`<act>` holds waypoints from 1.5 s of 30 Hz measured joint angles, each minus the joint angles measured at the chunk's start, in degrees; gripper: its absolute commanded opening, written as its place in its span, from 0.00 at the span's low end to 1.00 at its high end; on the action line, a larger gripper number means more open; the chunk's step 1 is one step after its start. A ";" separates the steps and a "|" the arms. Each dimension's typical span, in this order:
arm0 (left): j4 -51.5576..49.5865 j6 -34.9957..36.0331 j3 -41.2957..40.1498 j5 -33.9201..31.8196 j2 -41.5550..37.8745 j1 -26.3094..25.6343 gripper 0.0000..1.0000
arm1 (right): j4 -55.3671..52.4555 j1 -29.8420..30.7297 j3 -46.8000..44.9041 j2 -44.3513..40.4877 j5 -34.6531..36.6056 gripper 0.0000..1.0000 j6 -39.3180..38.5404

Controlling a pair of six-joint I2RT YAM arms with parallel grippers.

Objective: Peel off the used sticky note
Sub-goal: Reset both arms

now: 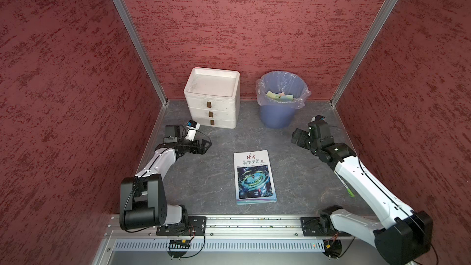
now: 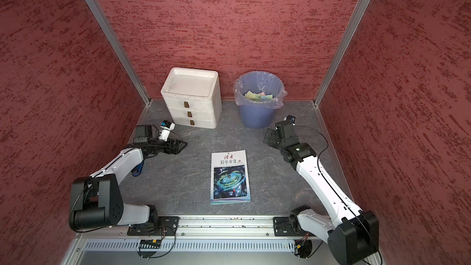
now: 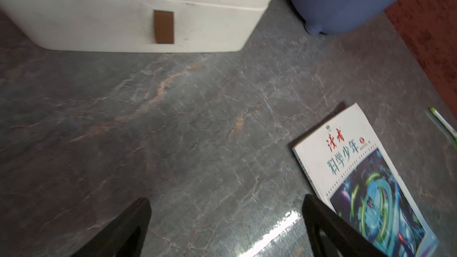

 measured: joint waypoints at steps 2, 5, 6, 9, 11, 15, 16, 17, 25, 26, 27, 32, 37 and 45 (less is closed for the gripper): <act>5.01 -1.81 -2.45 -1.05 -0.44 1.09 1.00 | 5.46 -0.44 -3.89 -1.90 3.72 0.99 -3.76; 11.37 -3.17 -5.84 -2.43 -0.68 1.22 1.00 | 14.16 -1.25 -10.97 -3.80 9.01 0.98 -9.09; 13.35 -3.58 -6.82 -2.93 -0.63 1.20 1.00 | 16.44 -2.01 -12.81 -3.87 10.03 0.98 -10.29; 19.06 -5.05 -8.74 -4.44 -0.35 1.18 1.00 | 23.37 -5.44 -17.44 -3.65 12.57 0.99 -12.98; 23.17 -5.99 -9.86 -5.35 0.22 1.18 1.00 | 28.74 -7.19 -20.17 -3.63 13.77 0.99 -14.34; 28.74 -7.63 -11.78 -7.10 0.63 1.18 1.00 | 42.62 -9.11 -27.06 -2.49 15.28 0.98 -16.87; 30.23 -8.02 -12.33 -7.45 0.61 1.18 1.00 | 45.70 -9.29 -28.50 -1.64 15.45 0.98 -17.46; 31.61 -8.33 -12.92 -7.72 0.59 1.18 1.00 | 49.03 -9.38 -29.99 -0.42 15.61 0.99 -18.12; 40.48 -9.68 -16.92 -10.21 -0.63 1.18 1.00 | 74.47 -11.08 -38.71 11.69 14.27 0.98 -22.95; 42.05 -9.86 -17.40 -10.60 -0.68 1.18 1.00 | 77.81 -11.23 -39.56 13.44 13.49 0.99 -23.69; 43.65 -10.10 -17.97 -10.86 -0.76 1.18 1.00 | 81.85 -11.43 -40.33 15.76 12.59 0.99 -24.50; 51.52 -11.82 -21.00 -12.44 -0.68 0.92 1.00 | 91.65 -11.72 -41.29 21.90 7.32 0.99 -27.34; 69.29 -12.22 -28.76 -15.98 5.51 -2.12 1.00 | 101.61 -11.89 -42.88 24.57 2.49 0.99 -29.40; 83.54 -9.81 -33.09 -24.55 9.68 -8.11 1.00 | 106.90 -11.96 -43.45 29.07 -4.94 0.99 -32.50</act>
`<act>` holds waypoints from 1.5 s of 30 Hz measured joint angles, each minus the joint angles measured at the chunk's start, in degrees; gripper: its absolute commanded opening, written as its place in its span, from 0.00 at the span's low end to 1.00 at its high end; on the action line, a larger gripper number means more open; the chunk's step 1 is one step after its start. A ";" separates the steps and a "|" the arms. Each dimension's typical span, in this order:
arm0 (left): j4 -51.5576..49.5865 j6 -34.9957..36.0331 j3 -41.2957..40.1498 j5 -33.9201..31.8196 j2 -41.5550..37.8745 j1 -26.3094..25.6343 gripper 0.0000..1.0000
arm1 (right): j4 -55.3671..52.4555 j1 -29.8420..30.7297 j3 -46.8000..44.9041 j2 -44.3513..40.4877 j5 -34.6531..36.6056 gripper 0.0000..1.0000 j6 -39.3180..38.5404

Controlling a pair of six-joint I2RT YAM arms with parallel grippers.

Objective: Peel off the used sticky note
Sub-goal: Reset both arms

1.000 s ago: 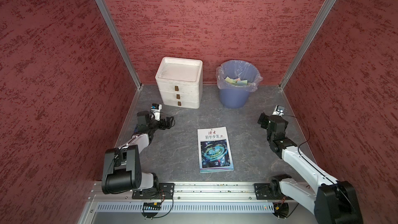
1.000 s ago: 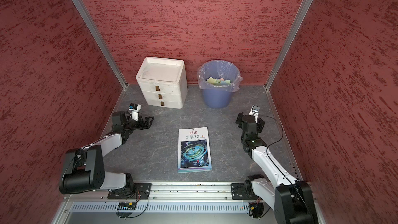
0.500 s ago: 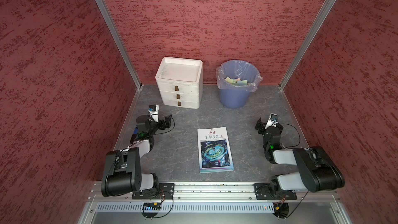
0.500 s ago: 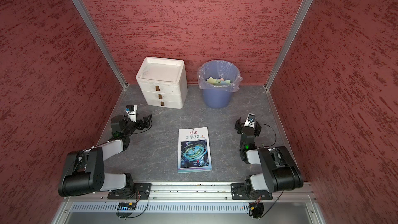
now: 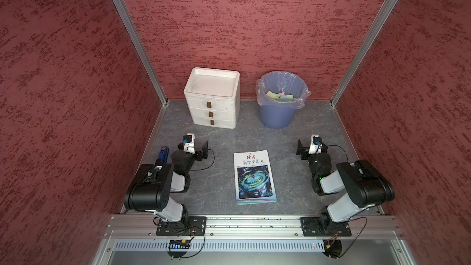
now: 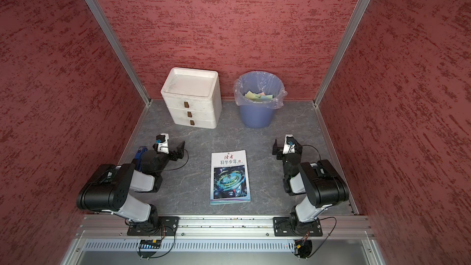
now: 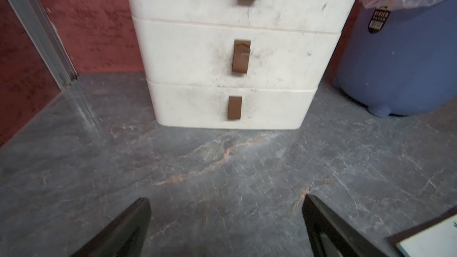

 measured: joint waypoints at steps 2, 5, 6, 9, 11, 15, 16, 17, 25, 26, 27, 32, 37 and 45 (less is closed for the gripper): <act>2.75 0.50 -0.94 -1.84 0.46 -0.81 1.00 | 0.52 0.02 0.00 0.00 -2.49 0.98 -0.85; 2.78 1.57 -0.37 -3.93 0.66 -2.03 1.00 | 0.52 0.00 0.15 -0.02 -3.21 0.98 -1.16; 0.70 1.70 0.94 -4.50 0.24 -2.16 1.00 | -0.39 0.00 0.50 -0.22 -3.10 0.99 -1.16; -7.61 1.01 7.93 -4.42 -0.42 -0.94 1.00 | -6.91 -0.04 4.72 -1.40 -2.97 0.98 -0.92; -10.82 0.13 11.28 -3.61 -0.72 1.27 1.00 | -10.56 -0.33 8.11 -1.84 -2.93 0.98 -0.48; -14.93 -0.87 12.13 -2.82 -1.11 2.97 1.00 | -16.85 -2.54 11.82 -2.47 -3.06 0.98 1.36; -16.00 -1.05 12.11 -2.45 -1.09 2.97 1.00 | -18.05 -3.34 12.15 -2.54 -3.13 0.98 1.90; -16.65 -1.14 12.09 -2.21 -1.09 2.97 1.00 | -19.06 -3.89 12.24 -2.60 -3.26 0.99 2.27; -18.49 -1.51 12.04 -1.88 -1.11 3.04 1.00 | -22.84 -4.81 12.24 -2.60 -3.52 0.98 3.58; -18.64 -1.53 12.04 -1.88 -1.09 3.04 1.00 | -22.93 -4.81 12.24 -2.60 -3.52 0.99 3.58; -18.71 -1.53 12.04 -1.88 -1.09 3.04 1.00 | -22.97 -4.81 12.24 -2.60 -3.52 0.98 3.61; -18.88 -1.53 12.04 -1.86 -1.09 3.04 1.00 | -23.19 -4.81 12.24 -2.60 -3.54 0.98 3.63; -18.88 -1.53 12.04 -1.86 -1.09 3.04 1.00 | -23.19 -4.81 12.24 -2.60 -3.54 0.98 3.61; -18.88 -1.53 12.04 -1.86 -1.09 3.04 1.00 | -23.19 -4.81 12.24 -2.60 -3.56 0.99 3.61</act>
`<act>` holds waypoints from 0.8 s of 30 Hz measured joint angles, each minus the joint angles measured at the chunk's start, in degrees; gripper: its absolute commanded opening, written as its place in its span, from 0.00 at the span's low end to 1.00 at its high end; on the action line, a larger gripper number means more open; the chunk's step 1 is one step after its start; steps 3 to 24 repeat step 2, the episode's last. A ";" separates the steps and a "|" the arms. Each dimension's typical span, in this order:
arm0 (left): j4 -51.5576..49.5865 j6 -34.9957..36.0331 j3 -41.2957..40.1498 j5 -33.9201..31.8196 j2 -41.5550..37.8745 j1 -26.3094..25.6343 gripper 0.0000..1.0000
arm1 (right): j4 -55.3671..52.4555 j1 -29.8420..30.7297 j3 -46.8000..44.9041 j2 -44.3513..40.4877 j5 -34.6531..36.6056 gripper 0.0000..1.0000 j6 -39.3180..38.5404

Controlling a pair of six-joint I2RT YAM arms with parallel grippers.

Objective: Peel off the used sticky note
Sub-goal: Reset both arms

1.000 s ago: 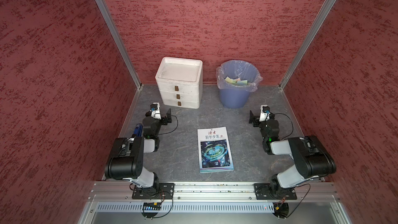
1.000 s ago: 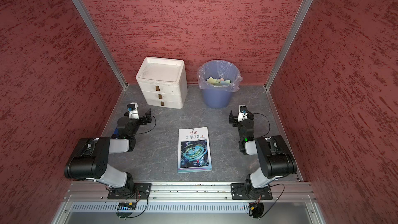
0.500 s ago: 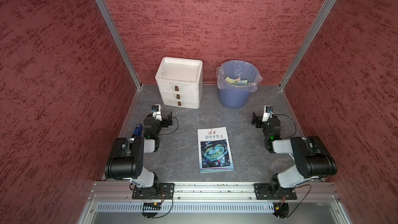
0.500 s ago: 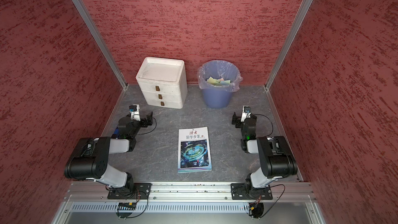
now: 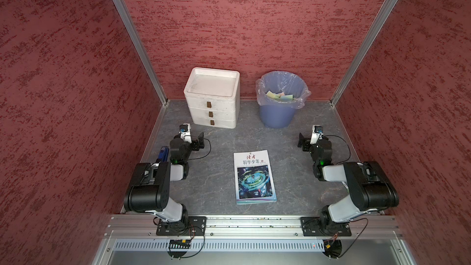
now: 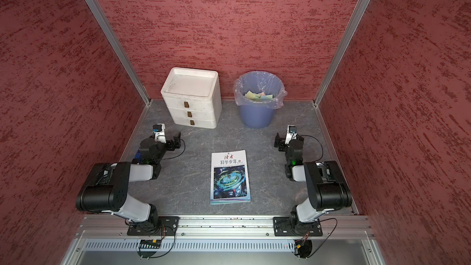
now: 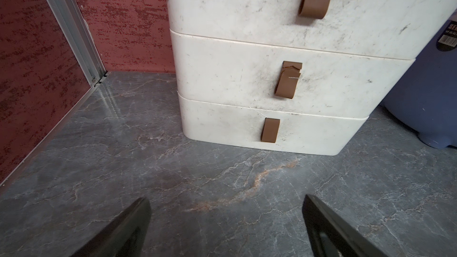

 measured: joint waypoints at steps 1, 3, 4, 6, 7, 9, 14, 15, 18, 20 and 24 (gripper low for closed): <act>0.00 0.00 0.00 -0.02 0.00 0.00 1.00 | 0.00 0.00 0.00 0.00 0.00 0.99 0.02; 0.00 0.00 0.00 -0.02 0.00 0.00 1.00 | 0.00 0.00 0.00 0.00 0.00 0.99 0.02; 0.00 0.00 0.00 -0.02 0.00 0.00 1.00 | 0.00 0.00 0.00 0.00 0.00 0.99 0.02; 0.00 0.00 0.00 -0.02 0.00 0.00 1.00 | 0.00 0.00 0.00 0.00 0.00 0.99 0.02; 0.00 0.00 0.00 -0.02 0.00 0.00 1.00 | 0.00 0.00 0.00 0.00 0.00 0.99 0.02; 0.00 0.00 0.00 -0.02 0.00 0.00 1.00 | 0.00 0.00 0.00 0.00 0.00 0.99 0.02; 0.00 0.00 0.00 -0.02 0.00 0.00 1.00 | 0.00 0.00 0.00 0.00 0.00 0.99 0.02; 0.00 0.00 0.00 -0.02 0.00 0.00 1.00 | 0.00 0.00 0.00 0.00 0.00 0.99 0.02; 0.00 0.00 0.00 -0.02 0.00 0.00 1.00 | 0.00 0.00 0.00 0.00 0.00 0.99 0.02; 0.00 0.00 0.00 -0.02 0.00 0.00 1.00 | 0.00 0.00 0.00 0.00 0.00 0.99 0.02; 0.00 0.00 0.00 -0.02 0.00 0.00 1.00 | 0.00 0.00 0.00 0.00 0.00 0.99 0.02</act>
